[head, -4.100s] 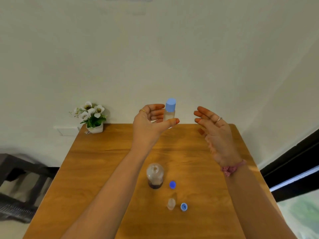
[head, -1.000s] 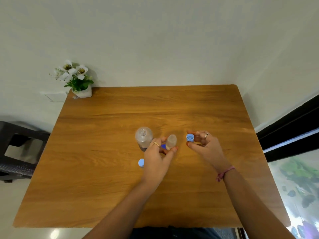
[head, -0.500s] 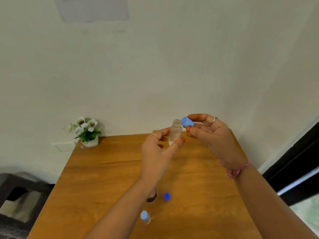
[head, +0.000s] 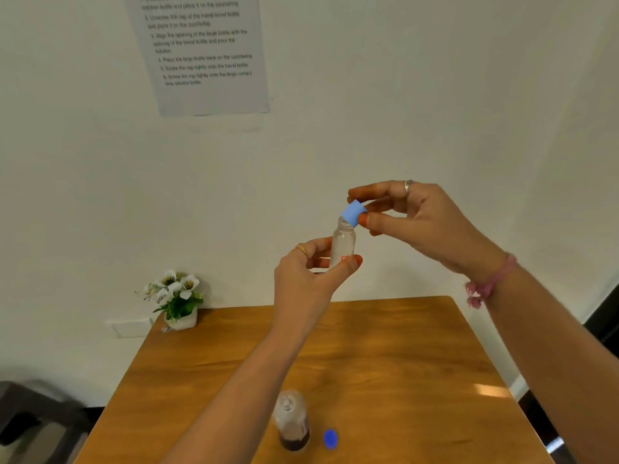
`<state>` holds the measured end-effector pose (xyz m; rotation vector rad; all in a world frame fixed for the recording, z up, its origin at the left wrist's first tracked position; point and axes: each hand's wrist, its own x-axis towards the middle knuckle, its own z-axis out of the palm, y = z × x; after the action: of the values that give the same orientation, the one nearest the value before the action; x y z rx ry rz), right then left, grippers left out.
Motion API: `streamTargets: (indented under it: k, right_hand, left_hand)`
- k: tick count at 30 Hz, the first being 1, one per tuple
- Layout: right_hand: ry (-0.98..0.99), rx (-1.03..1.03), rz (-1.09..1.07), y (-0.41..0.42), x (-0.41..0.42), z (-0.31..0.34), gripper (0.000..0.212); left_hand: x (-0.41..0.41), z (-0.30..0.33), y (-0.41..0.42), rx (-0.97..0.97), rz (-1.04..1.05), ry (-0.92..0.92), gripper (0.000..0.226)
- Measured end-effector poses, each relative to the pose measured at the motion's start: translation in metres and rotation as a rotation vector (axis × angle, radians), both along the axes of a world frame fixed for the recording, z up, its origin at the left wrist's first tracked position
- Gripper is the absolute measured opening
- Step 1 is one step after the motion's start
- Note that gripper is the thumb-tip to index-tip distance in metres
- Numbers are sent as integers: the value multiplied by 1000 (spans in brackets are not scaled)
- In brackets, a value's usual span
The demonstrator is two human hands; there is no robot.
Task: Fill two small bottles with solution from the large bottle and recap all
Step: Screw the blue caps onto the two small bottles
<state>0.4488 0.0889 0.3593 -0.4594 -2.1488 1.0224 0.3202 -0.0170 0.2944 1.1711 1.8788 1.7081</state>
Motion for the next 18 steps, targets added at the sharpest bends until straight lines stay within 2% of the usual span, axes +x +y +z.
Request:
streamTargets:
  k: [5,14,18]
  right_hand:
    - [-231,219,47,4,-5,35,28]
    - [-478,414,22,9,-21,67,30]
    - [-577,471,-40,5,-27,68,44]
  left_hand:
    - [0,8,1,6,-5,-33,39]
    - [-1,12,3,-11,-17,-72,41]
    - [1,8,3,2,-22,-94,40]
